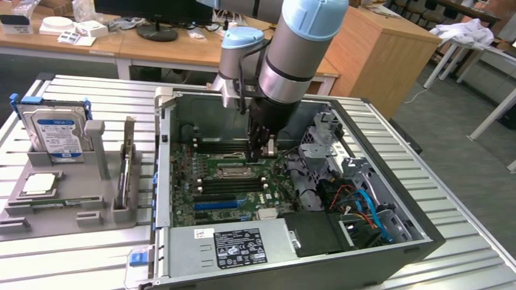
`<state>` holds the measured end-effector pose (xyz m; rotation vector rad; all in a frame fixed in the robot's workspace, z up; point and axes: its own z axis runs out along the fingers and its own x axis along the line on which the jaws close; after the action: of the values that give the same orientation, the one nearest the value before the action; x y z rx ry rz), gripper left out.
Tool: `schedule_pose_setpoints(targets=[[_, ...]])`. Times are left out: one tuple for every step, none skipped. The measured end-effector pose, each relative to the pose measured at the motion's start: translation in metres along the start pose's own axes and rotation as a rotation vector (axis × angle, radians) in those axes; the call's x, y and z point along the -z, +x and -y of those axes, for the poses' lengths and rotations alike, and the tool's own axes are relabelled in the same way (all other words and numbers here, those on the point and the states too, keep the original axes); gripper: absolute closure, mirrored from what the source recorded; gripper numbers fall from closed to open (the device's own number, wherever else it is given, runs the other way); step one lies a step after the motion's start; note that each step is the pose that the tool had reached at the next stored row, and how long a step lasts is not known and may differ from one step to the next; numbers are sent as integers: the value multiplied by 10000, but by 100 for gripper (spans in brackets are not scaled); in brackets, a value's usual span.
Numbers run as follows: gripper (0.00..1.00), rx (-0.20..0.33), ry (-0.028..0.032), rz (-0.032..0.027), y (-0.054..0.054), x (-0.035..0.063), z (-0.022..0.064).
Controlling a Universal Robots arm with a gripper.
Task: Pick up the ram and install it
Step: 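Insert the ram into the slot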
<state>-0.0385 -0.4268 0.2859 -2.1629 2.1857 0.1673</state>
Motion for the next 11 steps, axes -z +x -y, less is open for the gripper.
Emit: schedule_pose_setpoints(targets=[[89, 0, 0, 0, 1, -5, 0], [89, 0, 0, 0, 1, -11, 0], [89, 0, 0, 0, 2, -17, 0], [89, 0, 0, 0, 3, -24, 1], [89, 0, 0, 0, 4, -31, 1], [89, 0, 0, 0, 5, -38, 1], [89, 0, 0, -1, 5, -44, 1], [89, 0, 0, 0, 6, -52, 2], [89, 0, 0, -1, 7, -59, 2], [89, 0, 0, 1, 8, -66, 2], [89, 0, 0, 0, 9, -73, 2]])
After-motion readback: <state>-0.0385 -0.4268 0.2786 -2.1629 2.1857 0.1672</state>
